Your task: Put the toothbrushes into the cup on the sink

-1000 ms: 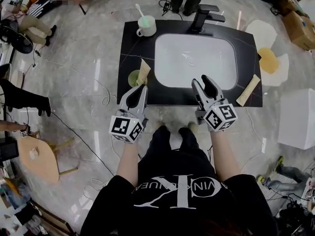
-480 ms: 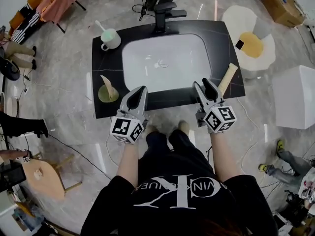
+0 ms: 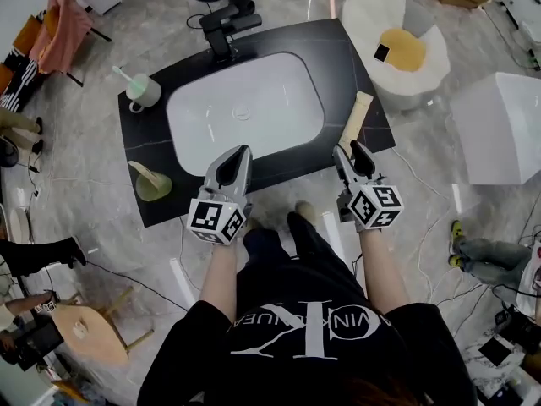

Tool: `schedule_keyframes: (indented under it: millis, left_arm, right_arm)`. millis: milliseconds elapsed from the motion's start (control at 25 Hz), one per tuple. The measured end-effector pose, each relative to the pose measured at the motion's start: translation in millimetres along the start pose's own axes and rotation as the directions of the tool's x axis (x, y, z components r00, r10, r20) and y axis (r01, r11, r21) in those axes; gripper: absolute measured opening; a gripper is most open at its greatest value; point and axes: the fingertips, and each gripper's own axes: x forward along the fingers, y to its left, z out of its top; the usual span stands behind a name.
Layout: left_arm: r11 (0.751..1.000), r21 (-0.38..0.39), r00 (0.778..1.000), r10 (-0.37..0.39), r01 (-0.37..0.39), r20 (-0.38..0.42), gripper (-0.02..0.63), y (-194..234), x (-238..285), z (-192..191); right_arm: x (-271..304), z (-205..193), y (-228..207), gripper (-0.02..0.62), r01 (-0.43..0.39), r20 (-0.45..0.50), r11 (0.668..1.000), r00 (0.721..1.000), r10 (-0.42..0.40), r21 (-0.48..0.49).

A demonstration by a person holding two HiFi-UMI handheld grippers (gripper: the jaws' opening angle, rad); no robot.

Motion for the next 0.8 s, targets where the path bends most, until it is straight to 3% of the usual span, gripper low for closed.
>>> schedule_keyframes:
  millis: [160,360,800]
  left_arm:
    - [0.999,-0.007,0.999,-0.032,0.032,-0.016,0.012,-15,17,-6]
    - [0.999,-0.008,0.998,-0.053,0.053,-0.036,0.012,-26,25,-9]
    - [1.0,-0.018,0.997,0.004,-0.005,-0.073,0.012,-12,13,-21]
  right_arm:
    - [-8,-15,-28,0.163,0.098,-0.062,0.995,0.993,-0.097,0.012]
    - [-6,-31,-42,0.163,0.156,-0.132,0.988,0.98,-0.151,0.025]
    - [18,-67,-59,0.179,0.291,-0.262,0.957,0.923,-0.282,-0.006]
